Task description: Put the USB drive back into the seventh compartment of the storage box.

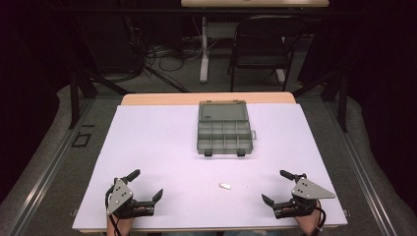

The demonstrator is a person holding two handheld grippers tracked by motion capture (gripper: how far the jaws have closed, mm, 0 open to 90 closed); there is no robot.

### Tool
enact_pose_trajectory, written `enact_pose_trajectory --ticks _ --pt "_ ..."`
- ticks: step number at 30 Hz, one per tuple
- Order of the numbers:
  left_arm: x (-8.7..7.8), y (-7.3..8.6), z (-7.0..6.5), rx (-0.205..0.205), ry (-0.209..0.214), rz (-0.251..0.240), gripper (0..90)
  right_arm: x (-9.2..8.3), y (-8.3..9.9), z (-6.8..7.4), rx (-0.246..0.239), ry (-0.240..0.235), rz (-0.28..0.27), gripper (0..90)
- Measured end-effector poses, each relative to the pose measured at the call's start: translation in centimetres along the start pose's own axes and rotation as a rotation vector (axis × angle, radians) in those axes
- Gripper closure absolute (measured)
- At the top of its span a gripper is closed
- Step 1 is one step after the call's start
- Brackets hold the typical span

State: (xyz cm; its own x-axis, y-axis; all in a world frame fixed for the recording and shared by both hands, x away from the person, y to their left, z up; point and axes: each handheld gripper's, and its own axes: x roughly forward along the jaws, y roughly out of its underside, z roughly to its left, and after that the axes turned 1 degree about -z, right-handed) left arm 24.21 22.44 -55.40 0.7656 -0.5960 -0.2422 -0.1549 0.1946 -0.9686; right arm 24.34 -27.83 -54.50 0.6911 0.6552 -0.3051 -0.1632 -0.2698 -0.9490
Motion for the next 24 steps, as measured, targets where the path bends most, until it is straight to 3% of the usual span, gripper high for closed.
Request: enact_pose_trajectory --ticks 17,24 --pt "0.0 0.0 0.0 0.003 0.005 -0.001 0.1 1.1 -0.5 0.3 -0.021 -0.021 0.014 0.0" --pt "0.1 0.0 0.0 0.004 0.007 0.005 0.1 2.0 -0.9 0.4 -0.029 -0.052 0.021 0.0"
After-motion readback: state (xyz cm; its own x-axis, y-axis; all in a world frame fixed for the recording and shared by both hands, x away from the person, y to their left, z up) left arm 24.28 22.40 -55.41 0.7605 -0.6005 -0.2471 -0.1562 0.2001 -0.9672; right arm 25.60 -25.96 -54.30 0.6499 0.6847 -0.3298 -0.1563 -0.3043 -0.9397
